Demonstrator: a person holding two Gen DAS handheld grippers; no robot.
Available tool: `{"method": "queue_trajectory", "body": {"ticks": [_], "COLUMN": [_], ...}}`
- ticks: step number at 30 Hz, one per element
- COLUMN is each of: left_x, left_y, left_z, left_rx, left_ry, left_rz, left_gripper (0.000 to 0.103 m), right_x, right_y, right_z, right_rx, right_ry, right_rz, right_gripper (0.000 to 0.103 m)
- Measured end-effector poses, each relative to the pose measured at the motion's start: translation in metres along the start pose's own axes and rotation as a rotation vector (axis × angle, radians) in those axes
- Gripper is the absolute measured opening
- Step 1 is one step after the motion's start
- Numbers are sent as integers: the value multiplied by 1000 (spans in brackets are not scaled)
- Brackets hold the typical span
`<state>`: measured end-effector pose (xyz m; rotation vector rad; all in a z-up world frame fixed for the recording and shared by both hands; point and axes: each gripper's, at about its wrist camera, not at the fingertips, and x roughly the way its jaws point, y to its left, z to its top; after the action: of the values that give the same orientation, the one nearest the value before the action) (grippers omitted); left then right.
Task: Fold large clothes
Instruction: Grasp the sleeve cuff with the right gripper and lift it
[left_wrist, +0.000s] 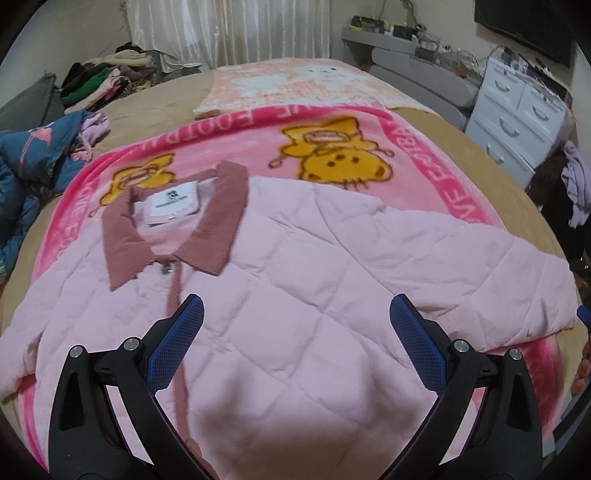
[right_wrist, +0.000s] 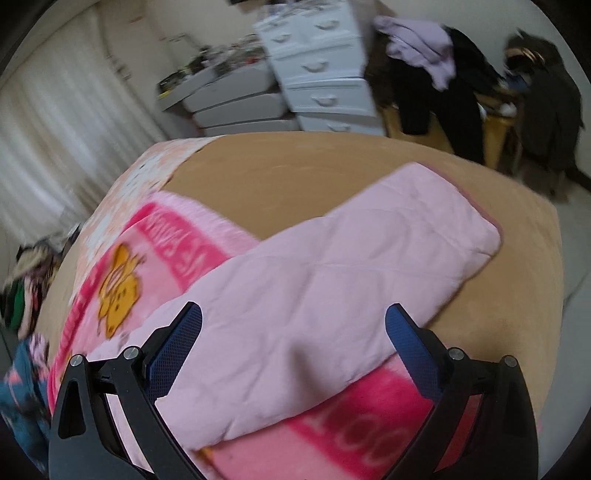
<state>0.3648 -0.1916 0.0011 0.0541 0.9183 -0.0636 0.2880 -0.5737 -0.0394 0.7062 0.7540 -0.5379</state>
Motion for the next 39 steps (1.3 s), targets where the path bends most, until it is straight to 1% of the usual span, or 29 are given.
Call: {"method": "queue_trajectory", "body": {"ticks": [4, 6, 10, 15, 16, 18, 20, 21, 22, 24, 26, 28, 31, 33, 36, 39], "left_x": [12, 18, 29, 40, 40, 39, 37, 35, 33, 27, 21, 15, 0, -10, -27, -42], "left_y": [-14, -18, -26, -26, -24, -20, -16, -12, -9, -1, 9, 17, 26, 32, 43, 51], "left_z": [-3, -4, -6, -7, -6, -4, -3, -2, -1, 2, 4, 5, 8, 9, 10, 11], "left_rx": [20, 19, 27, 34, 34, 33, 42, 49, 55, 62, 50, 39, 40, 32, 21, 25], "left_ry": [9, 19, 35, 70, 77, 82, 85, 86, 85, 78, 78, 78, 57, 42, 25, 12], "left_rz": [-2, -1, 0, 10, 6, 5, 12, 16, 19, 30, 38, 29, 35, 35, 26, 24], "left_gripper": [95, 95, 95, 95, 95, 95, 95, 95, 95, 95, 95, 95, 95, 95, 95, 95], "right_x": [14, 19, 31, 50, 60, 72, 75, 74, 73, 72, 64, 43, 8, -16, -42, -71], "right_y": [-36, -50, -74, -96, -104, -111, -110, -108, -108, -110, -106, -99, -70, -47, -19, 13], "right_z": [6, 8, 14, 19, 18, 18, 22, 24, 26, 30, 36, 44, 57, 62, 65, 66], "right_rx": [138, 186, 290, 373, 406, 433, 396, 385, 382, 380, 352, 331, 226, 148, 60, -14], "right_ry": [27, 22, 32, 36, 48, 42, 11, -2, -17, -31, -34, -65, -116, -151, -191, -220], "right_rz": [-6, -27, -24, -49, -43, -31, -25, -24, -19, 24, 76, 151, 237, 280, 316, 373], "right_gripper": [99, 99, 99, 99, 99, 98, 92, 87, 70, 47, 32, 28, 25, 25, 24, 24]}}
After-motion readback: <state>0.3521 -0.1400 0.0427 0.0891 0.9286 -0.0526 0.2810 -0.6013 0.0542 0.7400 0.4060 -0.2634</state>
